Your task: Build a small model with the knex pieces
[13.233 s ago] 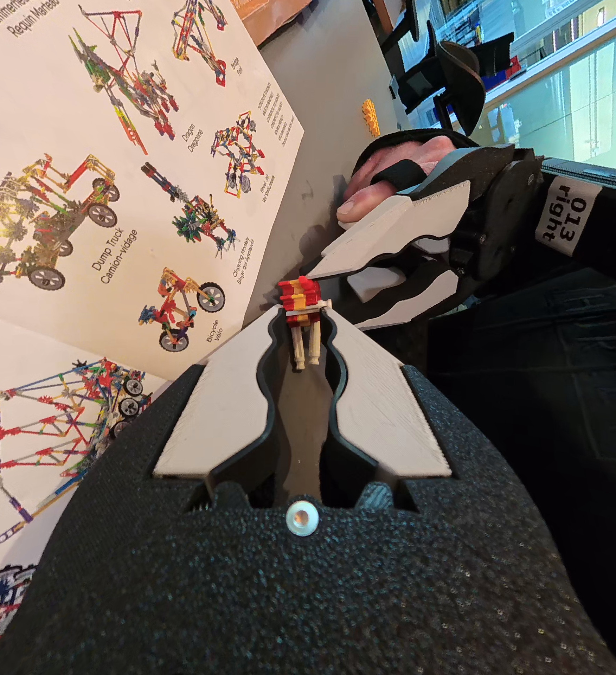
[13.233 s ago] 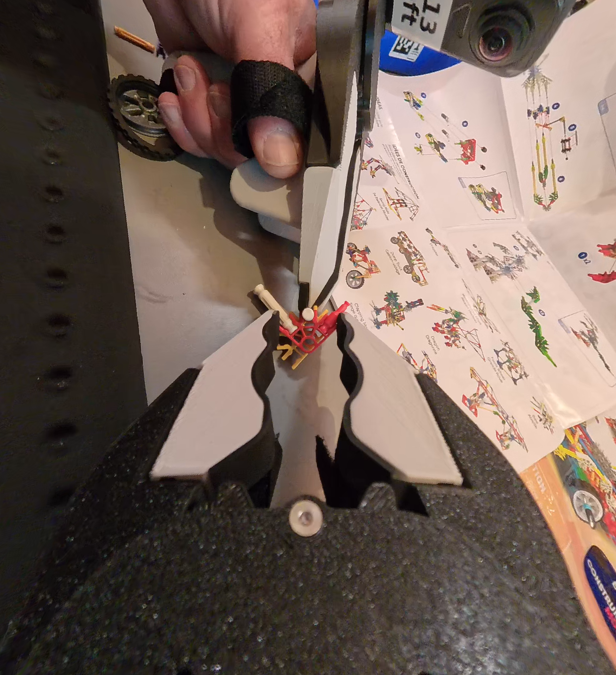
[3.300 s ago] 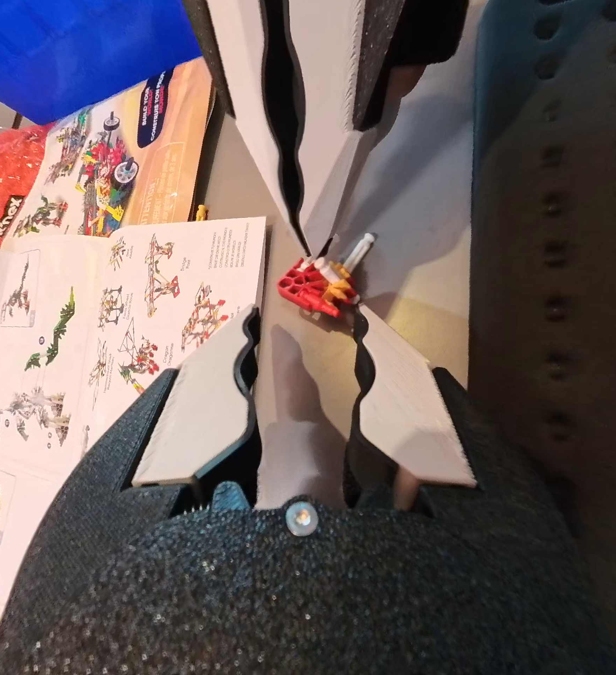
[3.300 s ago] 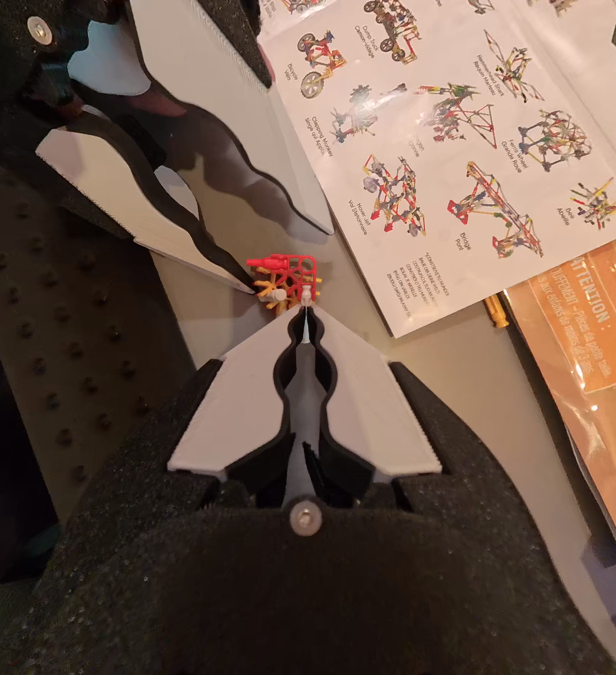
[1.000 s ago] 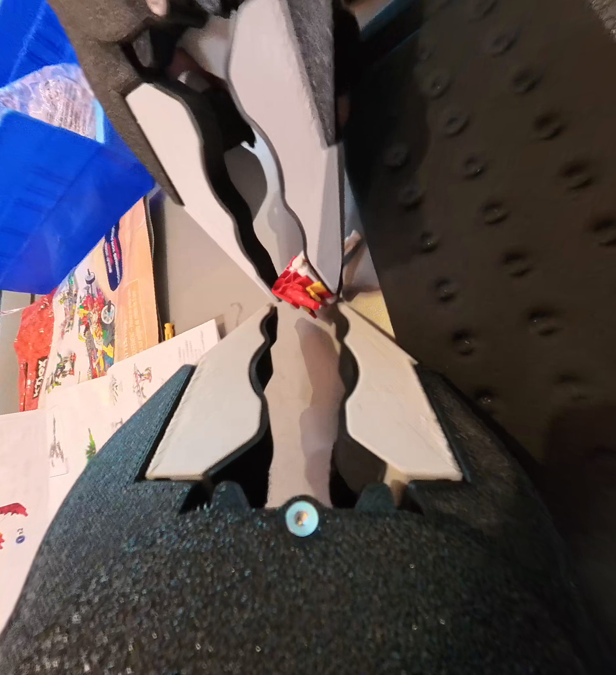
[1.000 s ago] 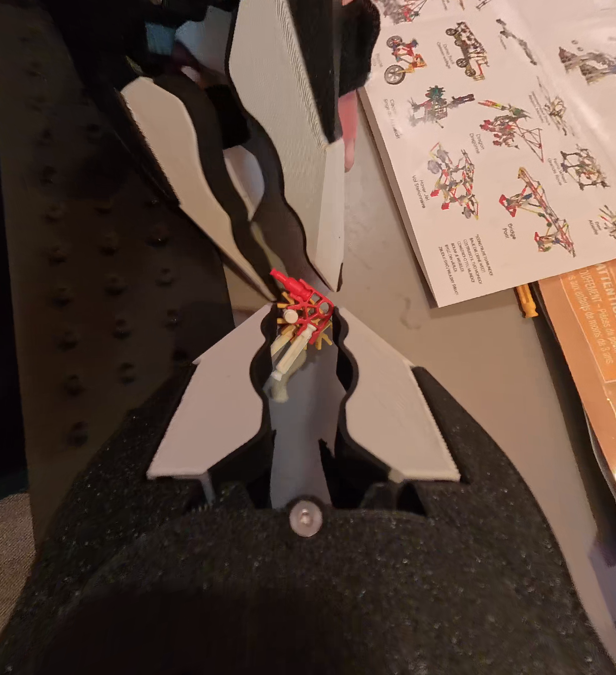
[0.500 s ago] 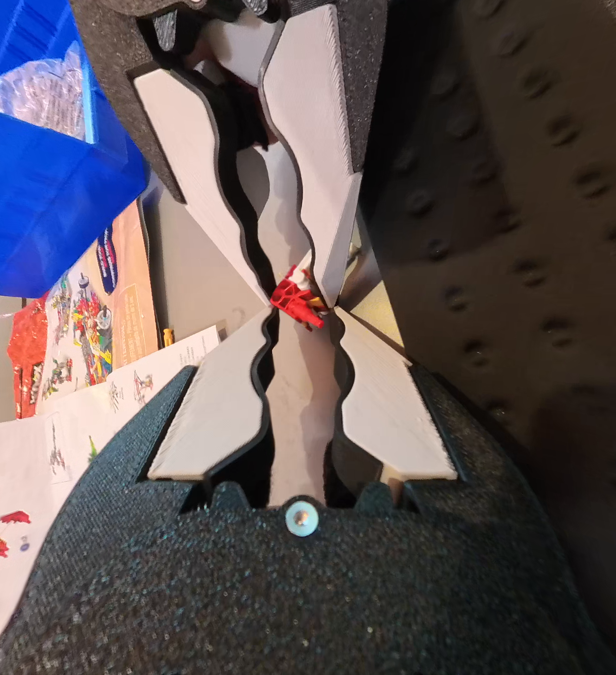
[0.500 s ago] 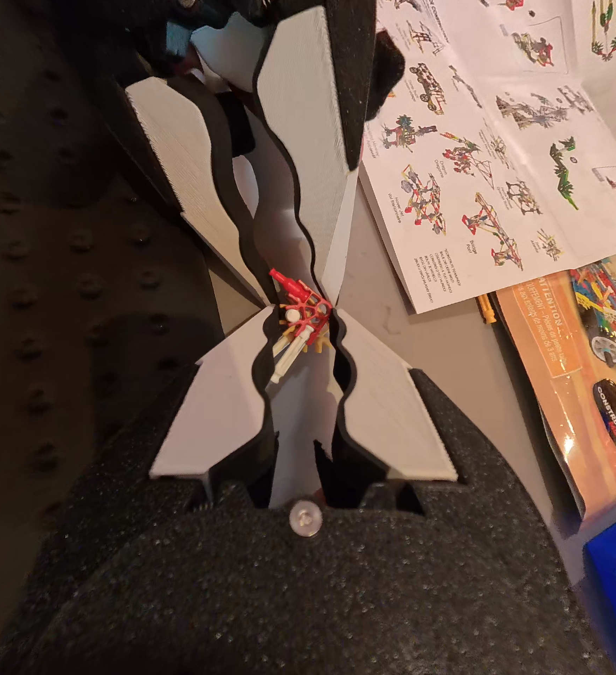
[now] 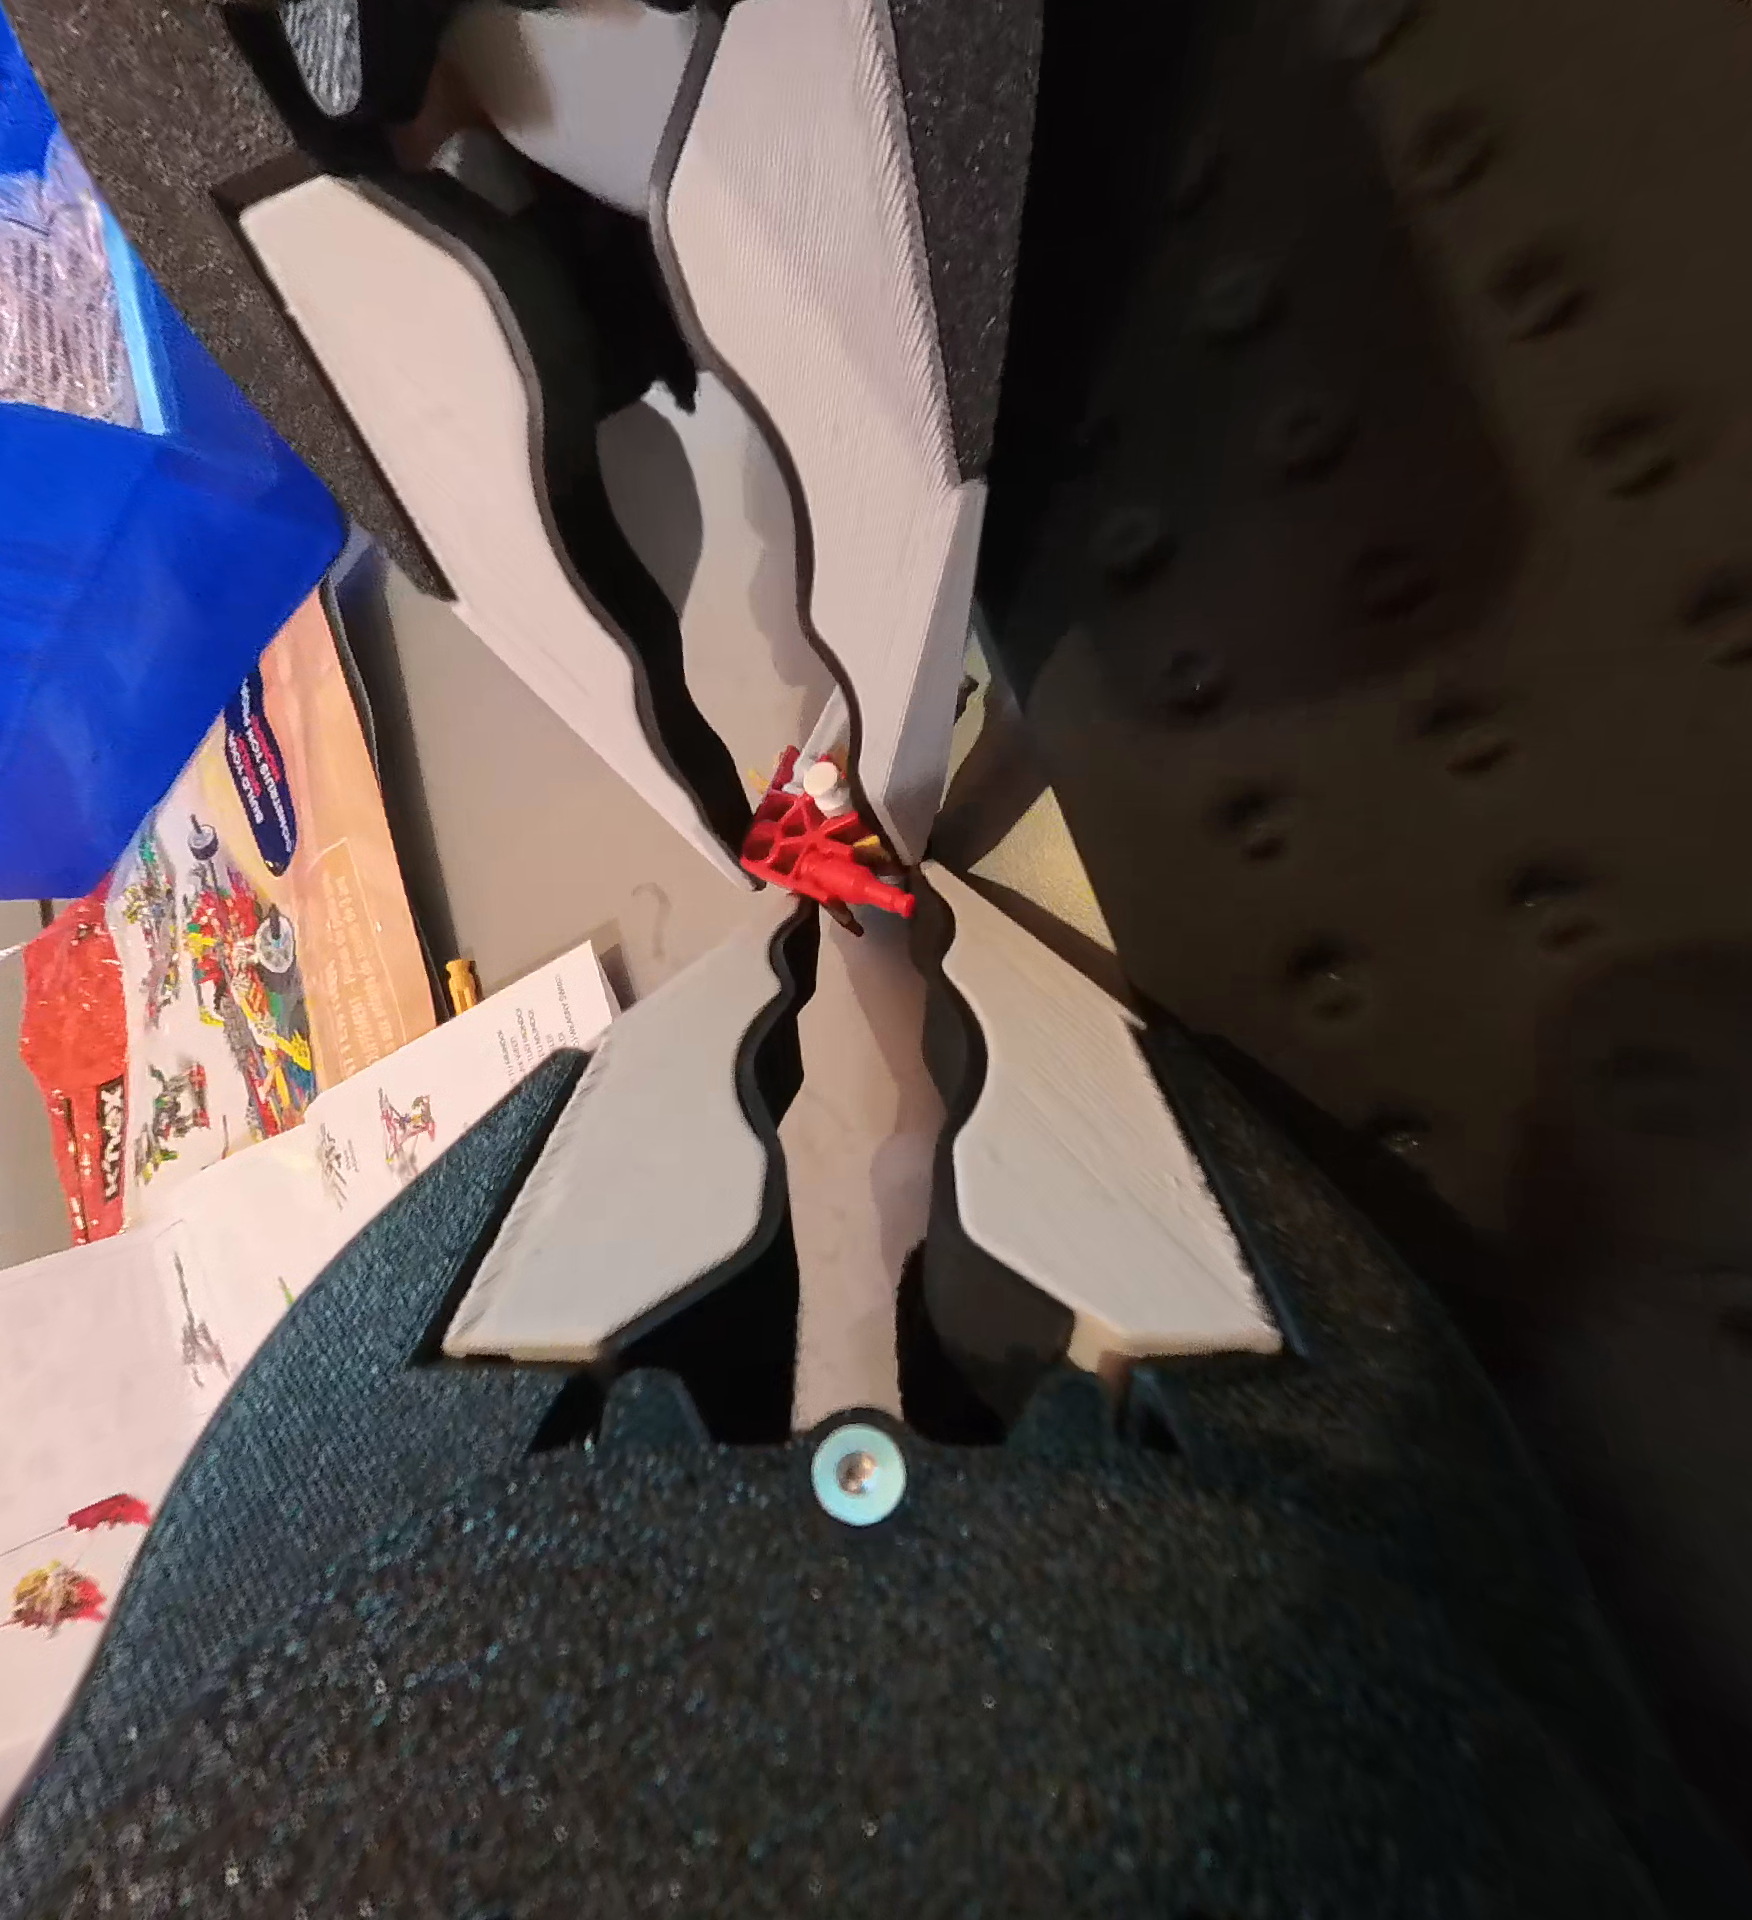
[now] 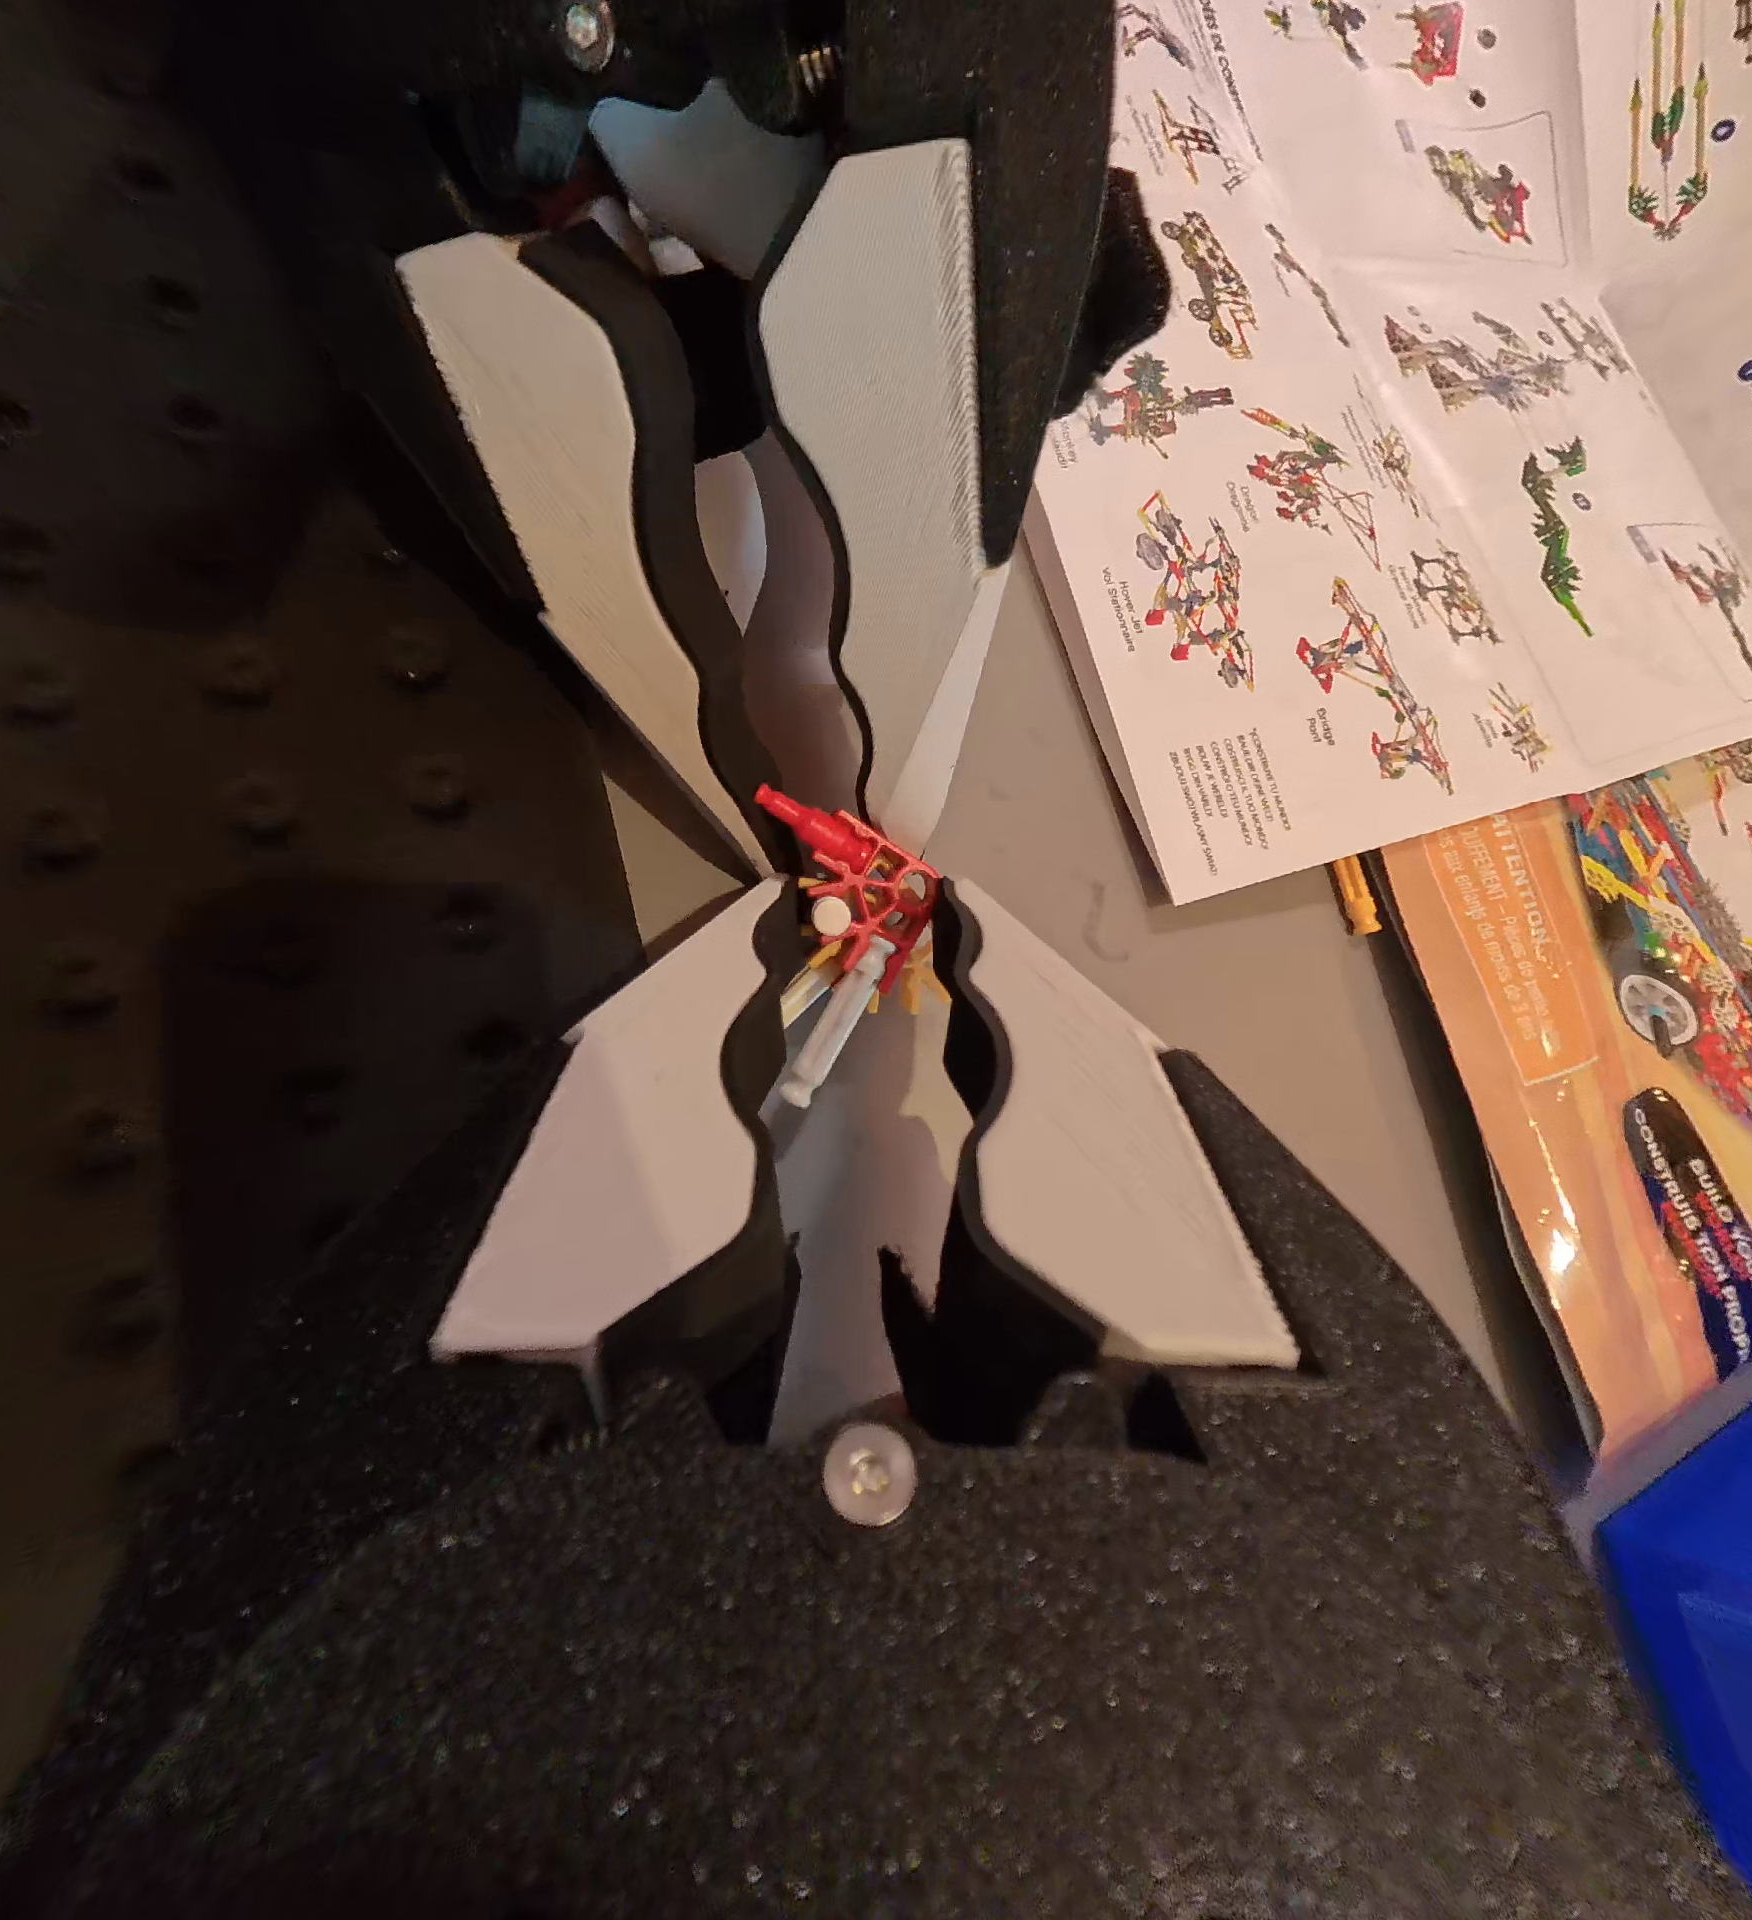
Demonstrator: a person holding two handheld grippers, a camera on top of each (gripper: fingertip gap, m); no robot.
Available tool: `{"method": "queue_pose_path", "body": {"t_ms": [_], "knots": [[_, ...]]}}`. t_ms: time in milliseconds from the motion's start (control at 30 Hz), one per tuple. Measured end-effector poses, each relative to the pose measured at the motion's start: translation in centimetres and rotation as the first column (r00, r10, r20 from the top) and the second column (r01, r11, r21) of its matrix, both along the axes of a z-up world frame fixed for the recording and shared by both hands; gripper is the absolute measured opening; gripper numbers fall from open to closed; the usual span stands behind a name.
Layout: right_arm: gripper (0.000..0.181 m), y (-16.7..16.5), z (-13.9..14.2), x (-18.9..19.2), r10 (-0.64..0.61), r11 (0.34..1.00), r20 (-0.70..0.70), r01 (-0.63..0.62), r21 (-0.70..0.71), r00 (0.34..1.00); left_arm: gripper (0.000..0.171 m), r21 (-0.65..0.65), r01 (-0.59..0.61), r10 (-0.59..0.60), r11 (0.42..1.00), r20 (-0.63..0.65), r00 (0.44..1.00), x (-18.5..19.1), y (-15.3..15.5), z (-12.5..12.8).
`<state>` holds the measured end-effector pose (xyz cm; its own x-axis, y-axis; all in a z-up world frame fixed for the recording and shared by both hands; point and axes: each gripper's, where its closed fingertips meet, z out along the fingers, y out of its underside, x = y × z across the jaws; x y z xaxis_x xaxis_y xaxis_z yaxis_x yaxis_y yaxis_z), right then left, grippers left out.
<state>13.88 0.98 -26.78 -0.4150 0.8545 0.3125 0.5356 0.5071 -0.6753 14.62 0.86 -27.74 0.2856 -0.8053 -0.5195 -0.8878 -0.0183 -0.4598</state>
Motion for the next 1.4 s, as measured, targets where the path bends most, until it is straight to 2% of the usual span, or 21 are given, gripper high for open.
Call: {"method": "queue_pose_path", "body": {"t_ms": [167, 200, 300, 367, 433, 500, 667, 967, 1067, 1233, 1300, 1400], "knots": [[0.027, 0.3, -0.1, -0.2, -0.026, 1.0, -0.026, 0.027, 0.017, 0.999, 0.019, -0.021, -0.025, 0.025, 0.999, 0.038, 0.999, -0.7, -0.1, 0.3], [0.027, 0.4, -0.1, -0.2, -0.036, 0.999, -0.027, 0.036, 0.022, 0.999, 0.023, -0.017, -0.024, 0.025, 1.0, 0.046, 0.999, -1.0, -0.3, 0.8], [0.027, 0.8, -0.1, -0.6, -0.054, 0.998, -0.032, 0.054, 0.011, 0.998, 0.018, -0.067, -0.046, 0.057, 0.997, 0.172, 0.983, -1.0, -0.4, 3.2], [0.027, 0.8, -0.1, -0.7, -0.051, 0.998, -0.038, 0.052, 0.019, 0.998, 0.026, -0.08, -0.096, 0.112, 0.992, 0.226, 0.968, -1.4, 0.2, 4.4], [0.027, 0.7, -0.1, -0.9, -0.049, 0.999, -0.042, 0.049, 0.012, 0.998, 0.027, -0.131, -0.079, 0.109, 0.988, 0.24, 0.965, -1.0, -0.2, 4.0], [0.027, 0.7, -0.1, -1.0, -0.048, 0.999, -0.042, 0.049, 0.004, 0.998, 0.026, -0.093, -0.152, 0.168, 0.984, 0.201, 0.965, -1.5, 0.9, 3.4], [0.027, 0.7, -0.1, -1.1, -0.048, 0.999, -0.049, 0.049, 0.018, 0.998, 0.023, -0.208, -0.165, 0.222, 0.964, 0.292, 0.93, -1.0, 1.0, 2.6], [0.027, 0.9, -0.1, -1.1, -0.057, 0.997, -0.064, 0.06, 0.041, 0.996, 0.016, -0.223, -0.187, 0.257, 0.957, 0.347, 0.902, -0.8, 0.9, 2.5], [0.028, 0.9, -0.1, -1.2, -0.055, 0.997, -0.07, 0.058, 0.044, 0.996, 0.018, -0.23, -0.182, 0.259, 0.956, 0.369, 0.892, -0.9, 0.9, 2.5], [0.028, 0.8, -0.1, -1.2, -0.051, 0.998, -0.074, 0.053, 0.033, 0.996, 0.038, -0.269, -0.182, 0.287, 0.946, 0.434, 0.854, -1.4, 1.3, 2.9], [0.028, 0.8, -0.1, -1.2, -0.051, 0.998, -0.074, 0.053, 0.032, 0.996, 0.041, -0.264, -0.184, 0.287, 0.947, 0.432, 0.855, -1.4, 1.4, 3.1], [0.028, 0.8, -0.1, -1.2, -0.049, 0.998, -0.078, 0.052, 0.044, 0.996, 0.036, -0.268, -0.174, 0.281, 0.948, 0.442, 0.852, -1.0, 1.5, 3.1]]}}
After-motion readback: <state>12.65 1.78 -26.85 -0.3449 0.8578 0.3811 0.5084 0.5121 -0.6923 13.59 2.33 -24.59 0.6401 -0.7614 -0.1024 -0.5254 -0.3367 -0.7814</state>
